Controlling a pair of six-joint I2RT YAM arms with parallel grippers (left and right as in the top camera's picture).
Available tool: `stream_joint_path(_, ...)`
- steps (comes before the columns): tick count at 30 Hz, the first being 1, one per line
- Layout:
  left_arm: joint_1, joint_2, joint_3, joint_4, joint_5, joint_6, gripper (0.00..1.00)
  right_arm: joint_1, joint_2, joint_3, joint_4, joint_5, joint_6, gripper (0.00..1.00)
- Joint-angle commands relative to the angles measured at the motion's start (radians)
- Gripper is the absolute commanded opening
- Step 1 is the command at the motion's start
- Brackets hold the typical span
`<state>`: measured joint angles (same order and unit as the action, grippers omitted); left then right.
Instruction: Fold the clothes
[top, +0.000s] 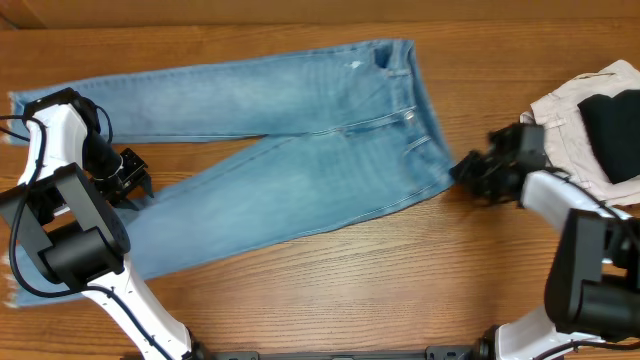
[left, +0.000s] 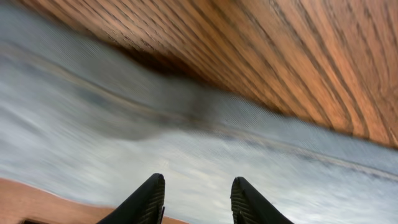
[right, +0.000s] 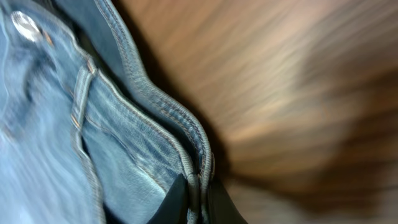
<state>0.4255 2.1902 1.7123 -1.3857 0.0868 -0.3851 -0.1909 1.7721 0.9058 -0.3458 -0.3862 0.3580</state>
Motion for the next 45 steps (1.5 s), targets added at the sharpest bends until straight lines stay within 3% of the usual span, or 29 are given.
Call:
stream_joint_path(1, -0.030, 0.007, 0.020, -0.008, 0.047, 0.047, 0.38, -0.142, 0.001, 0.136, -0.029, 0.097, 0.063, 0.04)
stream_joint_path(8, -0.127, 0.007, 0.020, -0.070, 0.043, 0.097, 0.38, -0.250, 0.003, 0.195, -0.145, 0.113, 0.058, 0.04)
stream_joint_path(14, -0.152, 0.007, 0.021, 0.096, 0.037, 0.090, 0.35, -0.236, 0.003, 0.195, -0.158, 0.117, 0.057, 0.04)
stream_joint_path(18, -0.165, 0.007, 0.021, 0.251, 0.058, 0.091, 0.23, -0.235, 0.003, 0.195, -0.167, 0.117, 0.053, 0.04)
stream_joint_path(21, -0.186, 0.007, 0.021, 0.373, 0.095, 0.089, 0.05, -0.235, 0.003, 0.195, -0.180, 0.123, 0.035, 0.04)
stream_joint_path(22, -0.194, 0.007, 0.020, 0.396, 0.094, 0.084, 0.04, -0.235, 0.003, 0.195, -0.182, 0.124, 0.035, 0.04)
stream_joint_path(29, -0.248, 0.011, 0.020, 0.524, 0.013, 0.043, 0.04, -0.235, 0.003, 0.195, -0.191, 0.124, 0.035, 0.04)
stream_joint_path(45, -0.259, 0.171, 0.021, 0.618, -0.029, 0.040, 0.04, -0.235, 0.003, 0.195, -0.206, 0.124, 0.035, 0.04)
